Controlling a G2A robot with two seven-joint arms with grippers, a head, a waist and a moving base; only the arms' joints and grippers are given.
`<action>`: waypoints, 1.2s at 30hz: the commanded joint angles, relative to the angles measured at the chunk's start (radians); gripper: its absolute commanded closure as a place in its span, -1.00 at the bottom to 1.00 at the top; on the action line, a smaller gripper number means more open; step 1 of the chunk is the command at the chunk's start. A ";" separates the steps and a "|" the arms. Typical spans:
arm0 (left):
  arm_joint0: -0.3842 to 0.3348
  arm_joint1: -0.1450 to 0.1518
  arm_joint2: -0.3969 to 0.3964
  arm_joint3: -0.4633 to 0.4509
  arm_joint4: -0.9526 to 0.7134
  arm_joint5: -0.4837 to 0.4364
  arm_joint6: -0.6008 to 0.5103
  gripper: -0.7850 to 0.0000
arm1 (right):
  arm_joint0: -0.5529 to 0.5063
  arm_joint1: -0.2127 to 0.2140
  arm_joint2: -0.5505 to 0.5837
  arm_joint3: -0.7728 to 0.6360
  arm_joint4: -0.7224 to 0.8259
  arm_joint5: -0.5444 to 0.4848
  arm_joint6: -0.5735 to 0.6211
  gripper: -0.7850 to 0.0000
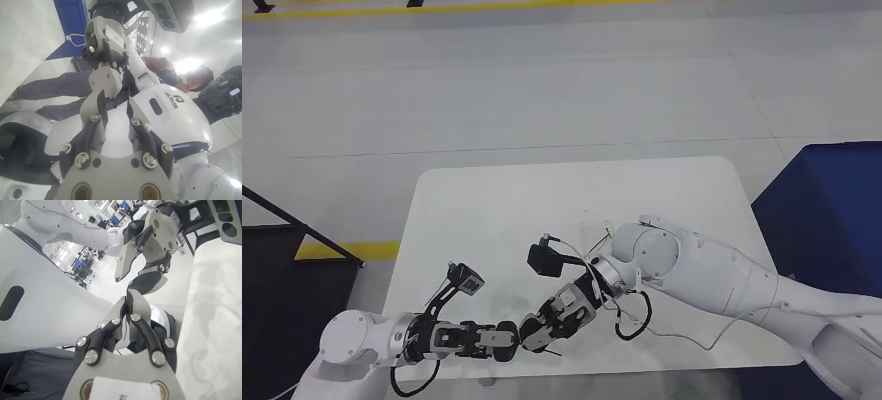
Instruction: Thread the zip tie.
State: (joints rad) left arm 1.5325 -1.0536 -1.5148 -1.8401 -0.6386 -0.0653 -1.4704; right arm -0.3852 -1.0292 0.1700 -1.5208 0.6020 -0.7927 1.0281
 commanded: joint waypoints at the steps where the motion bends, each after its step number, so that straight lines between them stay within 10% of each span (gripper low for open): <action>1: 0.002 0.002 0.001 0.000 0.000 0.000 0.002 0.91 | 0.001 0.001 0.000 -0.001 0.000 -0.001 -0.001 1.00; 10: 0.005 0.008 0.008 -0.001 -0.009 -0.018 0.014 1.00 | 0.006 0.011 0.000 -0.001 0.004 -0.013 -0.013 1.00; 12: 0.004 0.009 0.006 0.001 -0.008 -0.019 0.016 1.00 | 0.016 0.015 0.000 -0.001 0.000 -0.030 -0.030 -1.00; 30: 0.008 0.005 -0.009 0.009 -0.234 0.000 0.102 1.00 | -0.133 0.032 0.076 0.033 0.222 -0.152 -0.153 -1.00; 36: 0.013 0.001 0.008 0.005 -0.227 -0.052 0.142 1.00 | -0.159 0.005 0.073 0.054 0.310 -0.094 -0.094 -0.44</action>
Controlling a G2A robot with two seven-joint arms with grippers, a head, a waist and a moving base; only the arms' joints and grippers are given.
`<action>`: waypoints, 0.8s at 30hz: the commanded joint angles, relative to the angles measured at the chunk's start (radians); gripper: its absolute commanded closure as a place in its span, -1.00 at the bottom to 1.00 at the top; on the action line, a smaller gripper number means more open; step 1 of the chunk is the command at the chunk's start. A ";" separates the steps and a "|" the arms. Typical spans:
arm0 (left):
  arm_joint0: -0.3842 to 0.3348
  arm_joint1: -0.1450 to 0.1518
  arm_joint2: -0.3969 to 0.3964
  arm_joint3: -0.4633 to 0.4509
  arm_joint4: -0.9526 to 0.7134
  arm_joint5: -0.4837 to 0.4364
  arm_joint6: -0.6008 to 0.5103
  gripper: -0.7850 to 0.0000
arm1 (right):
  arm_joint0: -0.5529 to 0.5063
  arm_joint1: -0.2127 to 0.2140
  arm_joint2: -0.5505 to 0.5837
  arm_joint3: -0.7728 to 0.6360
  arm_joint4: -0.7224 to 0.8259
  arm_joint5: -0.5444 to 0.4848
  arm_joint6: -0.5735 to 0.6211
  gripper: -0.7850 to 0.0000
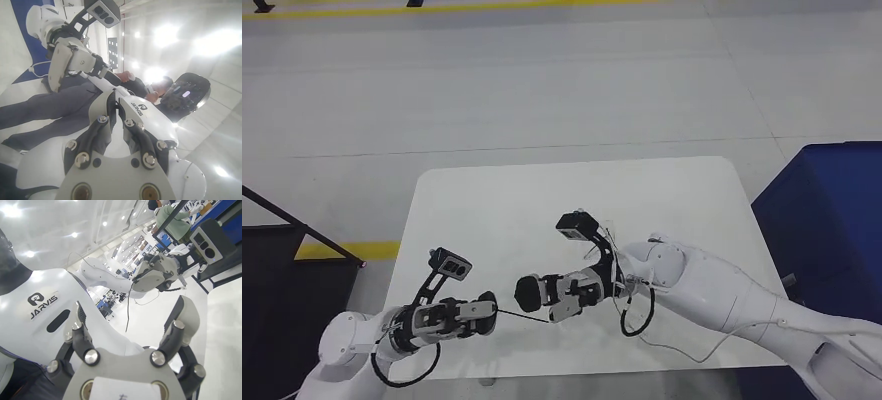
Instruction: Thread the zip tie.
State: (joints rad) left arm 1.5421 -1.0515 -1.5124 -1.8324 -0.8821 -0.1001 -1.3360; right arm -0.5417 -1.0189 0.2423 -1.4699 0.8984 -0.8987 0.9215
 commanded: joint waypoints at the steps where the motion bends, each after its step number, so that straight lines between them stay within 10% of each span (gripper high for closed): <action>1: 0.006 -0.001 0.013 -0.004 0.025 -0.021 0.010 1.00 | -0.004 -0.011 0.003 0.009 0.021 0.023 0.023 -0.38; 8: 0.002 -0.001 0.033 -0.006 0.061 -0.032 0.028 1.00 | -0.017 -0.052 0.021 0.029 0.028 0.075 0.075 0.32; 24: 0.018 0.002 0.001 0.007 0.015 -0.061 0.009 1.00 | -0.063 -0.098 0.111 0.071 -0.002 0.128 0.128 0.56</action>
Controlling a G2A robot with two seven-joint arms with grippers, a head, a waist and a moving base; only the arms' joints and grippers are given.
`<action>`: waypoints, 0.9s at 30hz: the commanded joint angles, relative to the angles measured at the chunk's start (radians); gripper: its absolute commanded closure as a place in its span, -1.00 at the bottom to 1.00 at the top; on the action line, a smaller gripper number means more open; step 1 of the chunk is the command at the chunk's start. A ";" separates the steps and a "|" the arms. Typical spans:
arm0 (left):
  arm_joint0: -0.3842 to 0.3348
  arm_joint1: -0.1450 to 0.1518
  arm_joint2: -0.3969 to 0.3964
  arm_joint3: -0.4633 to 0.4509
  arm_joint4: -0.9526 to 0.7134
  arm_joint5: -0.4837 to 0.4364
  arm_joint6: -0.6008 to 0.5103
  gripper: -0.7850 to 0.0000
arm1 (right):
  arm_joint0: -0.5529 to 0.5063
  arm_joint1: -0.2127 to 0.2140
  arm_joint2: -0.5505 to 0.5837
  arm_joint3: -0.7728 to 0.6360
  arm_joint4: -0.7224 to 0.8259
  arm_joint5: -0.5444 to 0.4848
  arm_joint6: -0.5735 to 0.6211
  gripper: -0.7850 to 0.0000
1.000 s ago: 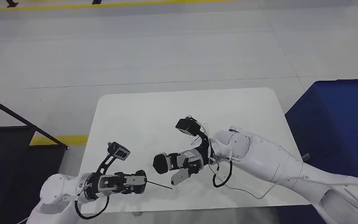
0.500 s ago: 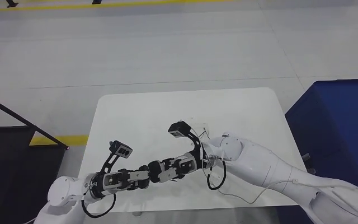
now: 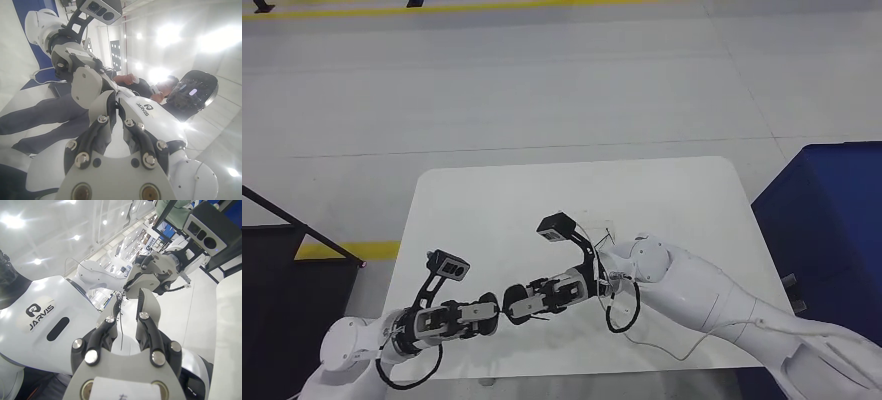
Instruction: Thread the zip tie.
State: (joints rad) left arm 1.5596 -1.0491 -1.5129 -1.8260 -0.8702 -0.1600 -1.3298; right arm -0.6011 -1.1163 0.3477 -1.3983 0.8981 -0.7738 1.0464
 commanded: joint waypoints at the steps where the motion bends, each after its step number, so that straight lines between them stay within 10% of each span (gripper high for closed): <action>1: 0.001 0.000 0.002 -0.001 0.008 -0.003 0.004 1.00 | -0.007 -0.002 0.011 -0.001 -0.006 0.007 0.007 0.58; 18: 0.004 0.000 0.007 -0.008 0.006 -0.032 0.016 1.00 | -0.050 -0.035 0.088 0.000 -0.035 0.054 0.054 1.00; 19: 0.004 0.000 0.006 -0.008 0.007 -0.033 0.016 0.33 | -0.053 -0.036 0.092 0.001 -0.034 0.056 0.056 1.00; 20: 0.005 0.000 0.005 -0.009 0.007 -0.035 0.018 -0.83 | -0.055 -0.038 0.097 0.000 -0.034 0.058 0.058 1.00; 27: 0.038 0.005 -0.045 -0.041 -0.007 -0.053 -0.012 -1.00 | -0.089 -0.040 0.163 -0.044 0.064 0.090 0.090 1.00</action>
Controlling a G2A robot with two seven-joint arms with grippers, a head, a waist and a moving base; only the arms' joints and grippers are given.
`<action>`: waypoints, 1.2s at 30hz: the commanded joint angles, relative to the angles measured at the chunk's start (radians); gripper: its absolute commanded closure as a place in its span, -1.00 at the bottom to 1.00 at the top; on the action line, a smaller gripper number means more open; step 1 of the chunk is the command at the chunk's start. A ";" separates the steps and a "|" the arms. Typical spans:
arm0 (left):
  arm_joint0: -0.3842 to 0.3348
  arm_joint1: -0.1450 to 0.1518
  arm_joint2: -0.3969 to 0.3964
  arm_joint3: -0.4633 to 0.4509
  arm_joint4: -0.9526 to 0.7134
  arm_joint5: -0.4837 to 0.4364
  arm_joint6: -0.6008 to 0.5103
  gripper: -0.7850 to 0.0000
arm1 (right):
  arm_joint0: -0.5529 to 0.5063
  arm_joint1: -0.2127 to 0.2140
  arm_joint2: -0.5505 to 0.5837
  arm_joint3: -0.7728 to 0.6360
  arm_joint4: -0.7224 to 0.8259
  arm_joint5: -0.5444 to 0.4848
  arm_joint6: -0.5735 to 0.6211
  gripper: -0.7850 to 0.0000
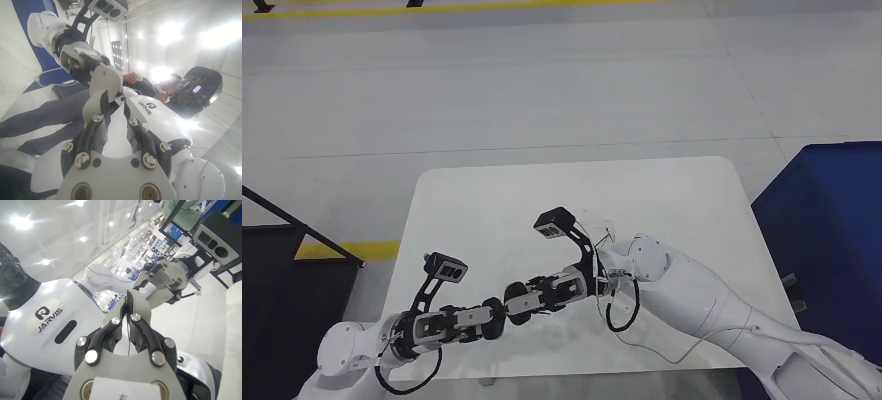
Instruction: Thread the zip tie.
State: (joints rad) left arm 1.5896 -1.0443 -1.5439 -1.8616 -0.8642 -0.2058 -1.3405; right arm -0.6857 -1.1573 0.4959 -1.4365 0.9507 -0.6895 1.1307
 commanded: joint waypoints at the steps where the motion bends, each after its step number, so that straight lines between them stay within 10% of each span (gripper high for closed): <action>1: 0.013 0.001 -0.030 -0.005 -0.025 -0.014 0.001 -1.00 | -0.009 0.002 0.030 -0.010 0.015 0.011 0.011 1.00; 36: -0.031 -0.001 0.036 0.033 0.064 0.154 0.205 -1.00 | -0.125 0.023 0.279 -0.332 -0.011 -0.017 -0.018 1.00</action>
State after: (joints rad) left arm 1.5582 -1.0454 -1.5077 -1.8291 -0.8003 -0.0523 -1.1356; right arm -0.8057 -1.1331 0.7766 -1.7470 0.9377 -0.7018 1.1185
